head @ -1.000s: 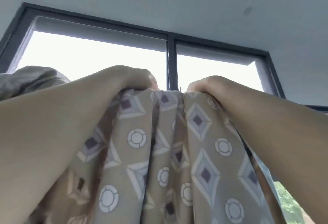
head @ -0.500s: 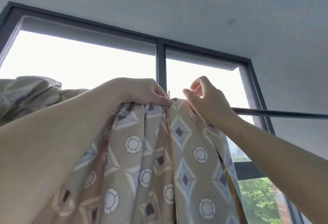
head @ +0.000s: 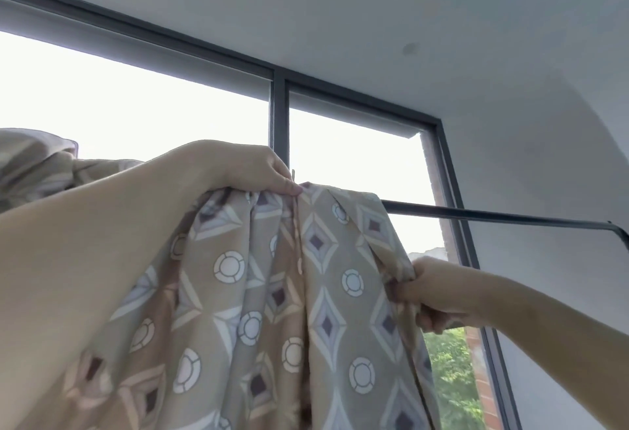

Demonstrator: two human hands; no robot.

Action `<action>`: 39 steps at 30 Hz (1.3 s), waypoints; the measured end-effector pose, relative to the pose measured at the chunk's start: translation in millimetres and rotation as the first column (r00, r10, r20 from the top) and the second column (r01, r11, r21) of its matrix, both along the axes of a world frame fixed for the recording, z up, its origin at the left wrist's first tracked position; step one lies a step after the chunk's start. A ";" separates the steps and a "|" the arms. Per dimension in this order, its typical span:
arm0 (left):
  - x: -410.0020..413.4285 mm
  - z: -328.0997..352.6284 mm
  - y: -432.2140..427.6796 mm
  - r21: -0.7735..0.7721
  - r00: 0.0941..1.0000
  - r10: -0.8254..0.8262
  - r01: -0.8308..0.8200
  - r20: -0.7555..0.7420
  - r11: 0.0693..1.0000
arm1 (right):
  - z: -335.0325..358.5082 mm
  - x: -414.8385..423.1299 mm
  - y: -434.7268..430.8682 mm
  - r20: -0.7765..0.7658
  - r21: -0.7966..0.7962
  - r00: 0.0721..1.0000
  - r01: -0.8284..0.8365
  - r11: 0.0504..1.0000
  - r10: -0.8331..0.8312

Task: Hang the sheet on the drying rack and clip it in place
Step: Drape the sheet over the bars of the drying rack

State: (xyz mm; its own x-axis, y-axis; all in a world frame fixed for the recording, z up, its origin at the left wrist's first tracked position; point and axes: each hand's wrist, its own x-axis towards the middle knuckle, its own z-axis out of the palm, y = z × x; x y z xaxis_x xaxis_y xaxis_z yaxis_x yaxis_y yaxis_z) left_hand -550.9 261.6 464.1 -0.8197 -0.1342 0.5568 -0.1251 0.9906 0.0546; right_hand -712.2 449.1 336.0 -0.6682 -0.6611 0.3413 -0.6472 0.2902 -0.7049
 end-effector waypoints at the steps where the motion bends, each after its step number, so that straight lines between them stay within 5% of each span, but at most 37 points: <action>1: -0.9 0.1 0.0 0.018 1.000 -0.008 0.008 -0.007 1.000 | 3.6 3.0 0.2 -0.008 -0.061 1.000 0.016 0.998 -0.016; 5: -4.9 1.3 -3.3 0.086 0.998 -0.040 0.043 -0.040 0.995 | 34.8 16.1 8.5 -0.031 -0.403 0.993 0.094 0.910 -0.116; 11: 1.2 10.4 -4.8 0.096 0.999 -0.022 0.027 -0.045 0.995 | 101.7 45.6 9.6 -0.201 -0.799 0.964 -0.060 0.598 -0.172; 15: 0.7 11.3 -13.4 0.029 0.963 0.032 -0.025 -0.267 0.999 | 125.3 48.8 3.7 -0.237 -0.760 0.960 -0.089 0.644 -0.148; 18: 1.5 13.3 -35.1 0.080 0.815 0.170 -0.152 -0.554 0.985 | 125.9 49.2 12.9 -0.223 -0.654 0.944 0.039 0.755 -0.242; 20: 0.9 15.9 -44.8 0.120 0.729 0.306 -0.297 -0.612 0.947 | 120.7 45.0 19.1 -0.230 -0.615 0.919 0.116 0.780 -0.319; 24: -16.9 10.8 -24.1 0.004 0.755 0.384 -0.451 -0.531 0.892 | 110.4 34.6 13.9 -0.137 -0.594 0.952 0.143 0.792 -0.274; 27: -36.4 3.5 -1.7 -0.090 0.898 0.202 -0.256 -0.392 0.963 | 106.4 24.6 1.2 -0.092 -0.602 0.963 0.150 0.784 -0.255; 30: -37.0 2.4 1.3 0.055 0.982 -0.047 0.058 -0.183 0.997 | 109.0 17.3 -4.6 -0.098 -0.593 0.961 0.152 0.791 -0.258; 33: -31.6 -1.5 4.3 -0.047 0.999 -0.031 0.030 -0.017 0.998 | 116.9 21.7 -7.0 -0.150 -0.606 0.956 0.113 0.787 -0.253; 36: -36.2 -3.6 5.5 -0.149 0.994 -0.007 -0.010 -0.108 0.989 | 123.7 29.7 -10.4 -0.200 -0.605 0.955 0.055 0.794 -0.218; 39: -40.3 -1.9 -2.0 -0.060 0.949 -0.092 0.078 -0.301 0.995 | 124.2 32.1 -11.2 -0.200 -0.597 0.956 0.057 0.800 -0.217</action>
